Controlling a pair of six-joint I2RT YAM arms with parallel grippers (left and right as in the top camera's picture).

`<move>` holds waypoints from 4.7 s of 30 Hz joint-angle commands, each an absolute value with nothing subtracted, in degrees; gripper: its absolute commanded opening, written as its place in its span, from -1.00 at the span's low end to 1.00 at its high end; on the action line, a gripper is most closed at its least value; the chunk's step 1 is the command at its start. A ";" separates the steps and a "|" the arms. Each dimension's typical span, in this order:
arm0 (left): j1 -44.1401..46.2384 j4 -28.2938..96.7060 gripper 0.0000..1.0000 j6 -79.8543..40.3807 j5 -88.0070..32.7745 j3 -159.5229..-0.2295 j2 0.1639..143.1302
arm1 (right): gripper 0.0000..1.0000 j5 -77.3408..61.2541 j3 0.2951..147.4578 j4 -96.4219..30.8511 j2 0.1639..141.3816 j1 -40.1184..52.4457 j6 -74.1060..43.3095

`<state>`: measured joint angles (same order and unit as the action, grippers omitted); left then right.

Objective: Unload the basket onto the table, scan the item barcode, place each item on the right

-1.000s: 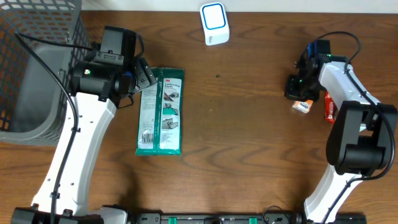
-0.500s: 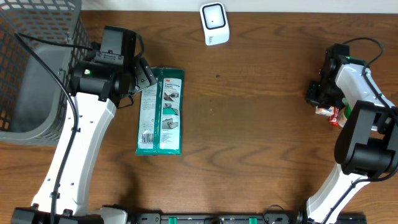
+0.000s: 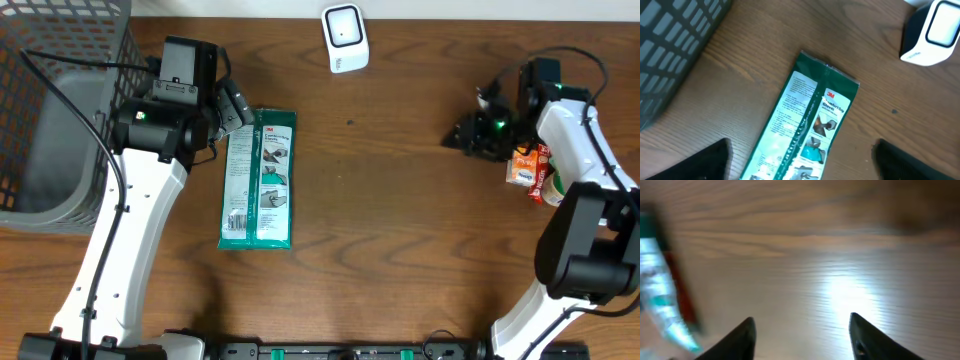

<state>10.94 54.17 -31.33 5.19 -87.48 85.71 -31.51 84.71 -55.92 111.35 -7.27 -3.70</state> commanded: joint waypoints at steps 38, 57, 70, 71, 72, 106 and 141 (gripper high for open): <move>0.56 56.64 0.37 -6.39 -15.22 -80.42 106.52 | 0.43 -45.17 84.95 -27.51 120.09 27.40 -23.66; 0.54 54.30 0.35 -5.76 -15.20 -80.40 111.98 | 0.28 -49.52 84.95 -19.92 125.93 31.57 -24.05; 0.56 53.89 0.35 -5.78 -15.18 -80.40 111.98 | 0.10 -46.78 84.95 -21.71 126.04 33.54 -25.30; 0.56 53.89 0.34 -5.78 -15.18 -80.40 111.98 | 0.10 -46.74 84.95 -21.78 126.04 33.54 -25.26; 0.56 53.87 0.34 -5.76 -15.18 -80.40 111.98 | 0.13 -46.78 84.95 -21.76 126.04 33.30 -25.32; 0.56 52.97 0.20 -5.80 -14.35 -80.07 111.98 | -0.03 -57.54 75.68 2.94 126.02 32.84 -37.69; 0.56 47.40 0.03 -6.24 -14.37 -74.96 111.98 | -0.48 -50.81 75.66 2.37 126.02 35.57 -38.30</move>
<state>0.58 47.31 -6.15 -14.70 -76.20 111.50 -50.57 75.68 2.35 125.32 34.59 -38.59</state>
